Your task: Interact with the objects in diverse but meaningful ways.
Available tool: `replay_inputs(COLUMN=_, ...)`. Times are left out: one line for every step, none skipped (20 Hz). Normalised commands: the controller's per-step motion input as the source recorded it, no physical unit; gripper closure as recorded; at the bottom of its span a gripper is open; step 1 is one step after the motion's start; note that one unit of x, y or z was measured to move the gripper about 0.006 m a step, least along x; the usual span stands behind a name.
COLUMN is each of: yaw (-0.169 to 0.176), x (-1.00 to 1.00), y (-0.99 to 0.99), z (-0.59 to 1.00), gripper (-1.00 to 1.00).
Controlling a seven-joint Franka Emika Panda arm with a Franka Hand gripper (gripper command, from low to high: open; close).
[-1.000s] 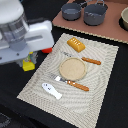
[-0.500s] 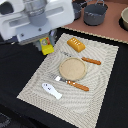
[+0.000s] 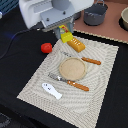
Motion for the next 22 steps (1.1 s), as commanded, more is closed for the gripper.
replay_inputs(yaw=0.000, x=1.00, y=0.30, z=0.15, gripper=1.00)
replay_inputs(yaw=0.000, x=1.00, y=0.30, z=0.15, gripper=1.00)
replay_inputs(yaw=0.000, x=1.00, y=0.31, z=0.15, gripper=1.00)
replay_inputs(yaw=0.000, x=1.00, y=0.31, z=0.15, gripper=1.00)
replay_inputs(yaw=0.000, x=1.00, y=0.31, z=0.15, gripper=1.00)
replay_inputs(yaw=0.000, x=1.00, y=0.31, z=0.15, gripper=1.00)
replay_inputs(yaw=0.000, x=1.00, y=0.31, z=0.15, gripper=1.00)
replay_inputs(yaw=0.000, x=1.00, y=0.32, z=0.15, gripper=1.00)
replay_inputs(yaw=0.000, x=1.00, y=0.33, z=0.13, gripper=1.00)
replay_inputs(yaw=0.000, x=1.00, y=0.33, z=0.11, gripper=1.00)
replay_inputs(yaw=0.000, x=1.00, y=0.35, z=0.09, gripper=1.00)
replay_inputs(yaw=0.000, x=1.00, y=0.36, z=0.09, gripper=1.00)
replay_inputs(yaw=0.000, x=1.00, y=0.37, z=0.07, gripper=1.00)
replay_inputs(yaw=0.000, x=1.00, y=0.38, z=0.07, gripper=1.00)
replay_inputs(yaw=0.000, x=0.99, y=0.42, z=0.06, gripper=1.00)
replay_inputs(yaw=0.000, x=0.98, y=0.44, z=0.06, gripper=1.00)
replay_inputs(yaw=0.000, x=0.97, y=0.45, z=0.05, gripper=1.00)
replay_inputs(yaw=0.000, x=0.97, y=0.46, z=0.05, gripper=1.00)
replay_inputs(yaw=0.000, x=0.96, y=0.46, z=0.05, gripper=1.00)
replay_inputs(yaw=0.000, x=0.96, y=0.47, z=0.04, gripper=1.00)
replay_inputs(yaw=0.000, x=0.96, y=0.48, z=0.03, gripper=1.00)
replay_inputs(yaw=0.000, x=0.95, y=0.49, z=0.01, gripper=1.00)
